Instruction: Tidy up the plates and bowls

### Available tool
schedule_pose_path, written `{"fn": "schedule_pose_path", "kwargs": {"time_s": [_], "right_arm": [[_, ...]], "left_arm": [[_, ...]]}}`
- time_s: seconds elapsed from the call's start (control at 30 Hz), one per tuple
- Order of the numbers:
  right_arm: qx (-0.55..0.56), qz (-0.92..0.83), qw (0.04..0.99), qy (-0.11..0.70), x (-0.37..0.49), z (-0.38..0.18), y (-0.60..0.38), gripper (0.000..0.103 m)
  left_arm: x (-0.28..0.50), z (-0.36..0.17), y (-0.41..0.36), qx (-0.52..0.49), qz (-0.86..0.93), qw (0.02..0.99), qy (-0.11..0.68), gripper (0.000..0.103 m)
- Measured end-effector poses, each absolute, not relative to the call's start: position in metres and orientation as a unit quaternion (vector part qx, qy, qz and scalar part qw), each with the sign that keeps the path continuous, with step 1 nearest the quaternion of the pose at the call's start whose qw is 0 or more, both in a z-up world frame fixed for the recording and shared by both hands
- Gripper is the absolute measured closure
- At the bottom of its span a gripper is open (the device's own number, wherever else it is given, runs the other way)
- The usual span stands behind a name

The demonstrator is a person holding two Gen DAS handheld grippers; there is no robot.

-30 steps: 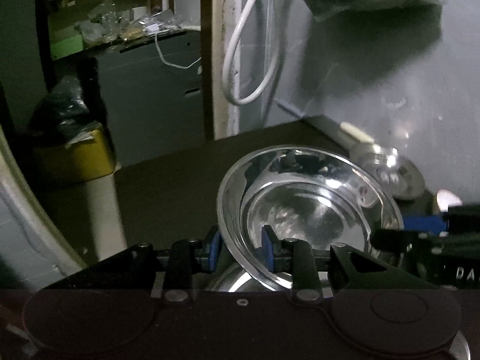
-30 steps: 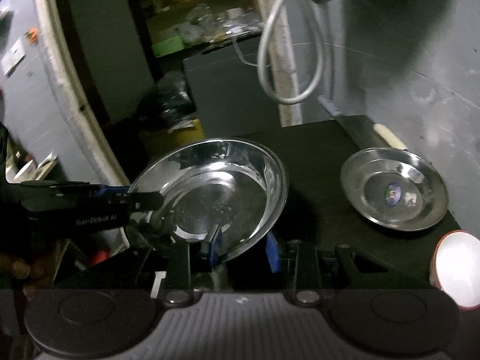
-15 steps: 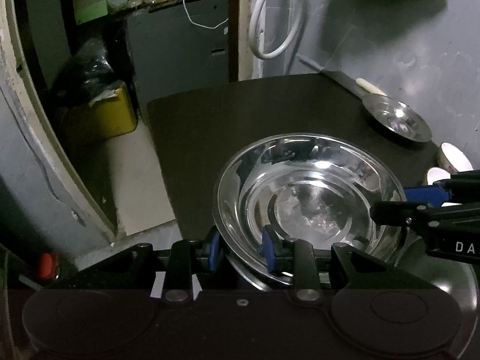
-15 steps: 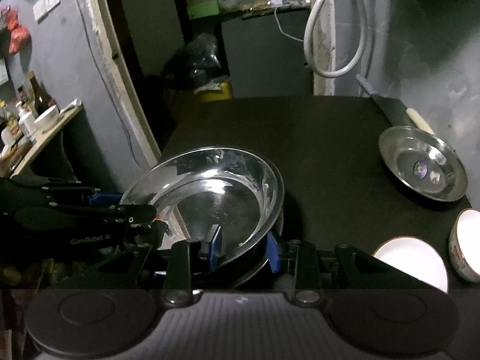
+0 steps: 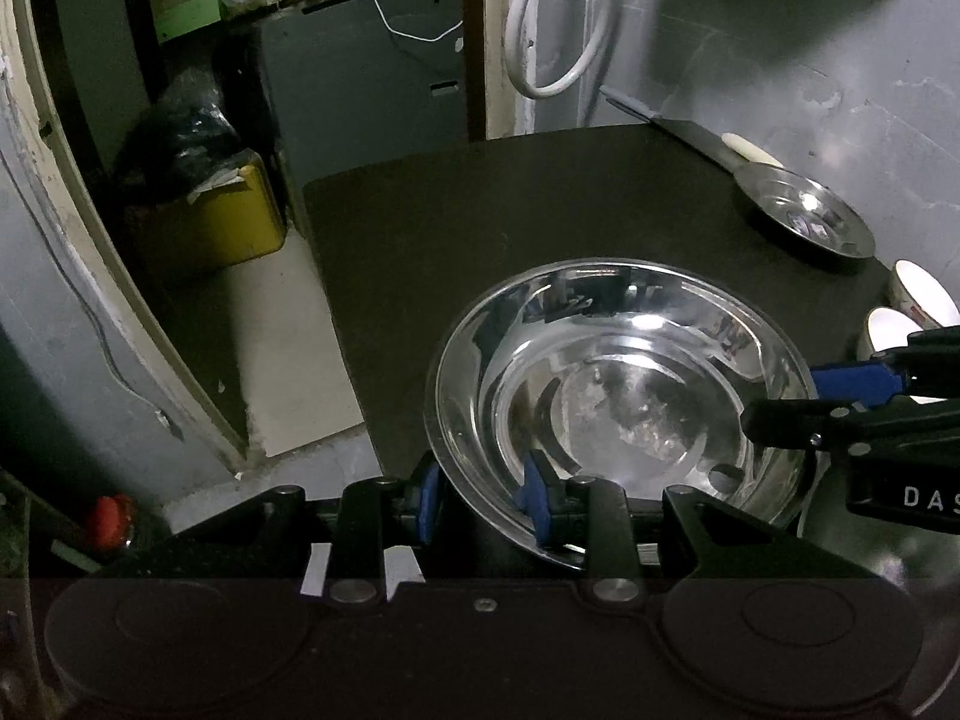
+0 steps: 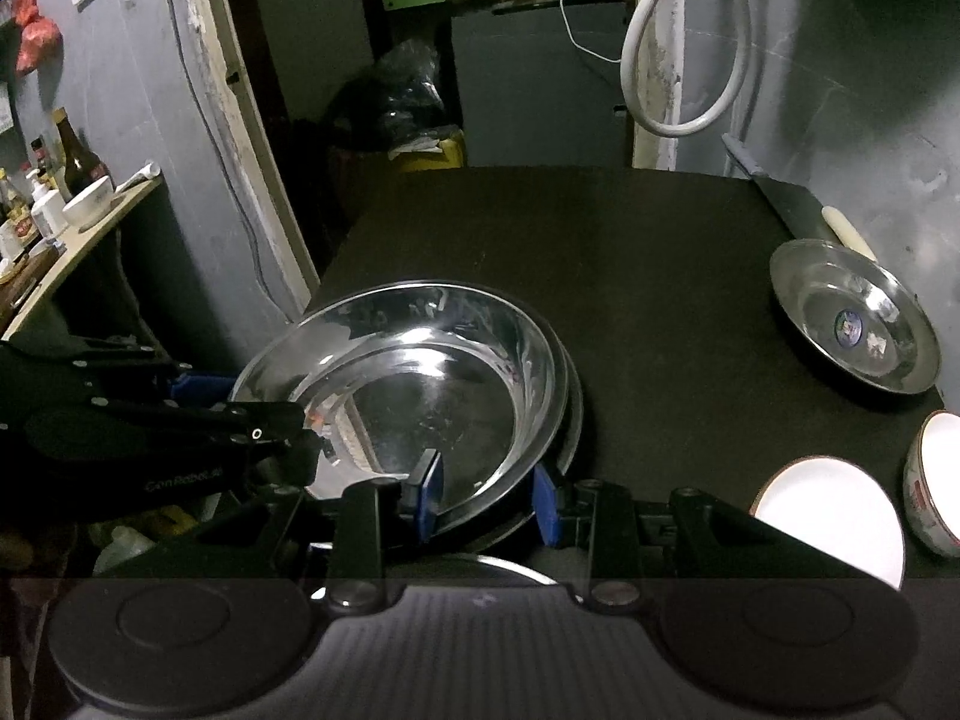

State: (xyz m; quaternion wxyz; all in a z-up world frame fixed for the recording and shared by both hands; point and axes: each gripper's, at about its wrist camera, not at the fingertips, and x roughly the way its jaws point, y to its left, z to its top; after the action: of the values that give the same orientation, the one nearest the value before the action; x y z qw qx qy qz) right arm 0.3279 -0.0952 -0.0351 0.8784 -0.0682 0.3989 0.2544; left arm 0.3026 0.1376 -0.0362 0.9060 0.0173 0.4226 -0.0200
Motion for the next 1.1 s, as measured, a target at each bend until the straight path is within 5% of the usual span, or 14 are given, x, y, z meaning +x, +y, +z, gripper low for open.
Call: {"fn": "schedule_pose_path", "kwargs": {"time_s": [0.27,0.43,0.73,1.1], "right_arm": [[-0.072,0.246,0.883,0.393,0.328,-0.037,-0.092,0.058],[-0.069,0.239,0.888,0.387,0.321,-0.035,-0.1,0.039],[-0.025,0.24,0.909,0.34,0.288,0.001,-0.153,0.005],[-0.061,0.268,0.927,0.256,0.219,0.069,-0.24,0.0]], "left_arm": [[0.307,-0.042,0.135,0.005,-0.015,0.905,0.425,0.068],[0.302,-0.034,0.136,-0.006,-0.002,0.913,0.408,0.033],[0.26,0.003,0.141,-0.044,0.05,0.94,0.333,0.003],[0.151,0.075,0.093,-0.068,0.137,0.953,0.261,0.001]]}}
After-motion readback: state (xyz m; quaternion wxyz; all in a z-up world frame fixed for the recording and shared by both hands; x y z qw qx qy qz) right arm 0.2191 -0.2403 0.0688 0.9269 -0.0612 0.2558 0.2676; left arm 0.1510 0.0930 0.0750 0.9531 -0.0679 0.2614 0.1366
